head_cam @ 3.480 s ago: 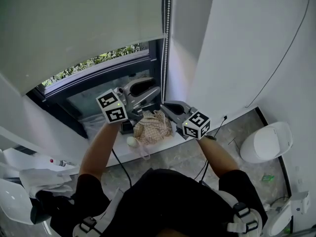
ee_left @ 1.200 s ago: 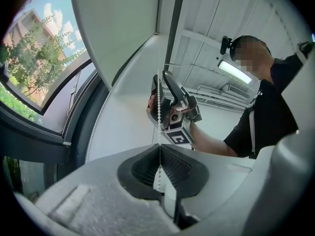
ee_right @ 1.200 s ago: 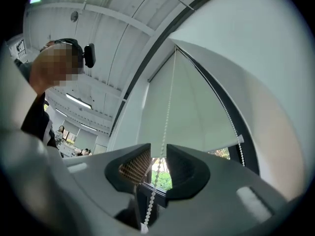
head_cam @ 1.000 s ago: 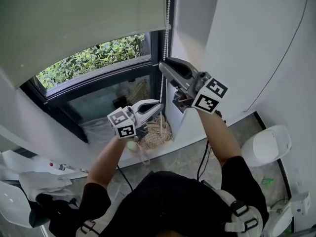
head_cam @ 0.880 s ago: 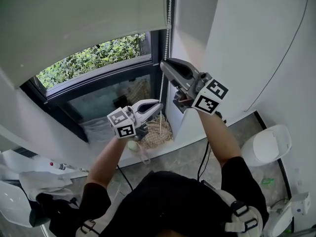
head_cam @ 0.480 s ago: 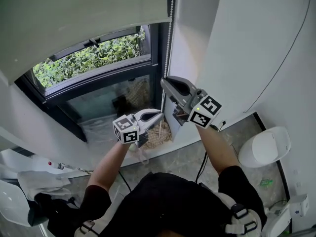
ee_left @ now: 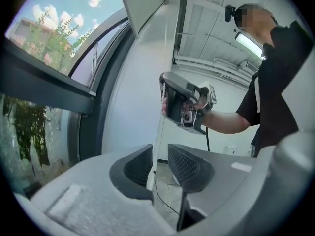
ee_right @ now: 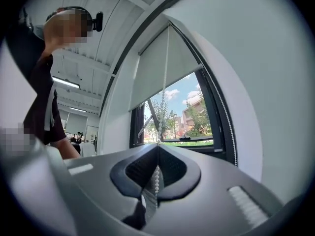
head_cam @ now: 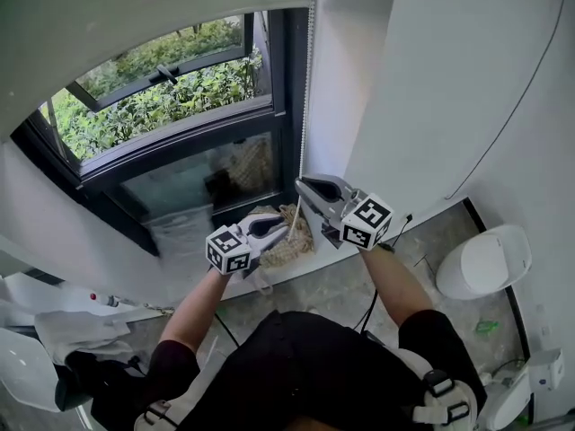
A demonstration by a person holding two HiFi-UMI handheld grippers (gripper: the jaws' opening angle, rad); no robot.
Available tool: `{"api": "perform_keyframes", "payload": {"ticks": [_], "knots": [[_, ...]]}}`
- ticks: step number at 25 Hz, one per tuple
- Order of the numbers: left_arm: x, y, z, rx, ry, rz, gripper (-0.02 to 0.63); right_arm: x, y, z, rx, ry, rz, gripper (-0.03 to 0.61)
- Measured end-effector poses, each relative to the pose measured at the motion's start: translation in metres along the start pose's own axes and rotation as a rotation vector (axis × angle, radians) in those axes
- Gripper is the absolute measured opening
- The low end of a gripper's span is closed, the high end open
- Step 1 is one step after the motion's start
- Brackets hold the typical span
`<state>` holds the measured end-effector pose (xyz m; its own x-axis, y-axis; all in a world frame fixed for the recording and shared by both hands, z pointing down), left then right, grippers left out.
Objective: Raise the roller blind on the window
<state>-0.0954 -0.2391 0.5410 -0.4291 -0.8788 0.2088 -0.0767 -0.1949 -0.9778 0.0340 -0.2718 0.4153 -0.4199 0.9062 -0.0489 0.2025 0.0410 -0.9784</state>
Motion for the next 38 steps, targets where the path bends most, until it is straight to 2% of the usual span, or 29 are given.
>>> {"api": "perform_keyframes", "payload": {"ticks": [2, 4, 7, 10, 19, 22, 28, 29, 31, 33, 36, 38], "knots": [[0.005, 0.023, -0.005, -0.040, 0.018, 0.037, 0.113, -0.002, -0.001, -0.001, -0.009, -0.006, 0.015, 0.006], [0.006, 0.055, -0.007, -0.115, 0.015, 0.058, 0.124, -0.001, -0.002, -0.002, -0.022, -0.008, 0.034, 0.006], [-0.004, 0.119, 0.002, -0.232, -0.049, 0.105, 0.124, 0.001, 0.000, -0.003, -0.025, 0.004, 0.037, 0.006], [-0.019, 0.173, 0.014, -0.281, -0.117, 0.172, 0.126, 0.003, 0.001, -0.003, -0.017, 0.010, 0.025, 0.006], [-0.015, 0.262, 0.032, -0.428, -0.195, 0.168, 0.126, 0.004, 0.002, -0.005, 0.011, 0.031, 0.012, 0.006], [-0.017, 0.276, 0.039, -0.461, -0.223, 0.155, 0.126, 0.005, 0.002, -0.006, 0.014, 0.035, 0.011, 0.006], [-0.027, 0.277, 0.049, -0.497, -0.272, 0.121, 0.123, 0.009, 0.002, -0.007, 0.010, 0.046, 0.010, 0.006], [-0.028, 0.281, 0.049, -0.513, -0.272, 0.123, 0.113, 0.009, 0.002, -0.007, 0.008, 0.048, 0.014, 0.006], [-0.030, 0.288, 0.050, -0.521, -0.263, 0.139, 0.017, 0.007, 0.002, -0.007, 0.003, 0.051, 0.020, 0.006], [-0.030, 0.290, 0.050, -0.510, -0.250, 0.140, 0.015, 0.006, 0.001, -0.007, -0.001, 0.045, 0.019, 0.006], [-0.028, 0.287, 0.047, -0.525, -0.248, 0.090, 0.014, 0.004, 0.001, -0.008, -0.012, 0.032, 0.026, 0.007], [-0.028, 0.284, 0.046, -0.521, -0.238, 0.107, 0.013, 0.007, -0.002, -0.008, -0.005, 0.037, 0.030, 0.006]]}}
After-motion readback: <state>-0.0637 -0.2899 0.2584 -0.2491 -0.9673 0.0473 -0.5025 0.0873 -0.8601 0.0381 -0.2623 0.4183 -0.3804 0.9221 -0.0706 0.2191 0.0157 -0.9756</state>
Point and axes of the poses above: the fingertips, and each gripper's own axes: z forward along the fingers, x to its left, y out of its top, the point moved 6 cm from there along -z, backward along the fingers, and after that the axes turned 5 degrees about -x, right-handed, at the moved point
